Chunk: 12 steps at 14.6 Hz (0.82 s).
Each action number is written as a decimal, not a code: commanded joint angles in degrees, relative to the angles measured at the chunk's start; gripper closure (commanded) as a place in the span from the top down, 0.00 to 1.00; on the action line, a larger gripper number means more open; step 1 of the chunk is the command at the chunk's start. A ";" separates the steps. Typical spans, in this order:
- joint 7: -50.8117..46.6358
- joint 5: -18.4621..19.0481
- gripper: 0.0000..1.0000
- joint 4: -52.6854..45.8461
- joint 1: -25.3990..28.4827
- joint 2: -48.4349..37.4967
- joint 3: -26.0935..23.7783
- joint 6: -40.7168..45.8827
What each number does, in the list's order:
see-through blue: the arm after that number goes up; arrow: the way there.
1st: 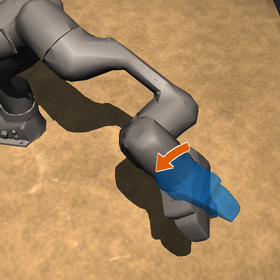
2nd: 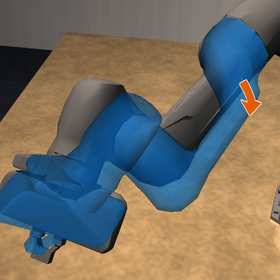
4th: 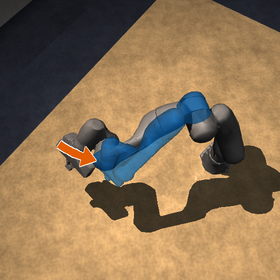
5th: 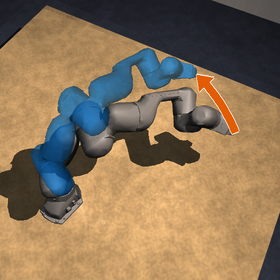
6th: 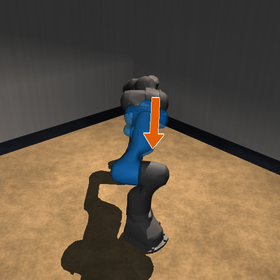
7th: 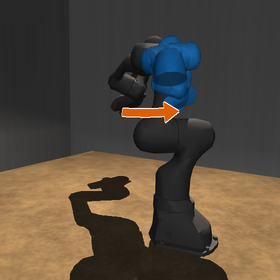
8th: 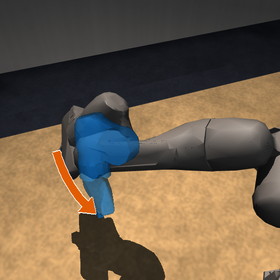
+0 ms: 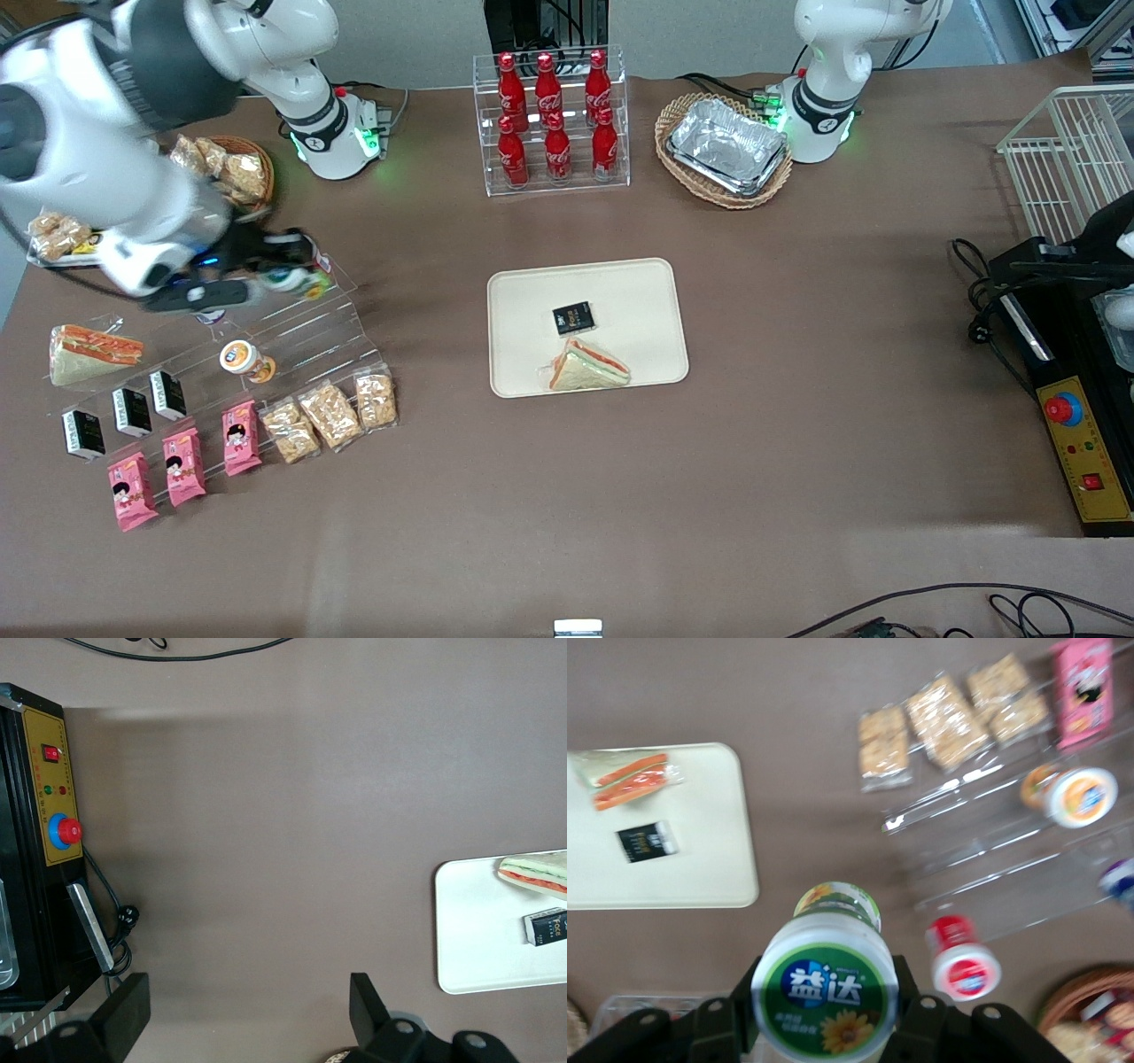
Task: Place green gum on tray
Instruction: 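Lift the green gum bottle and carry it over the cream tray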
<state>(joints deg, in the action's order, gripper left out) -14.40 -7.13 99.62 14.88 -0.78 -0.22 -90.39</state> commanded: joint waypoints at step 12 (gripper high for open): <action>-37.54 -3.94 0.17 19.02 23.34 9.30 0.58 -36.31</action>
<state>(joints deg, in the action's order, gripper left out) -48.17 -10.03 113.96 34.77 6.86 -0.43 -118.50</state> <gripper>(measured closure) 0.414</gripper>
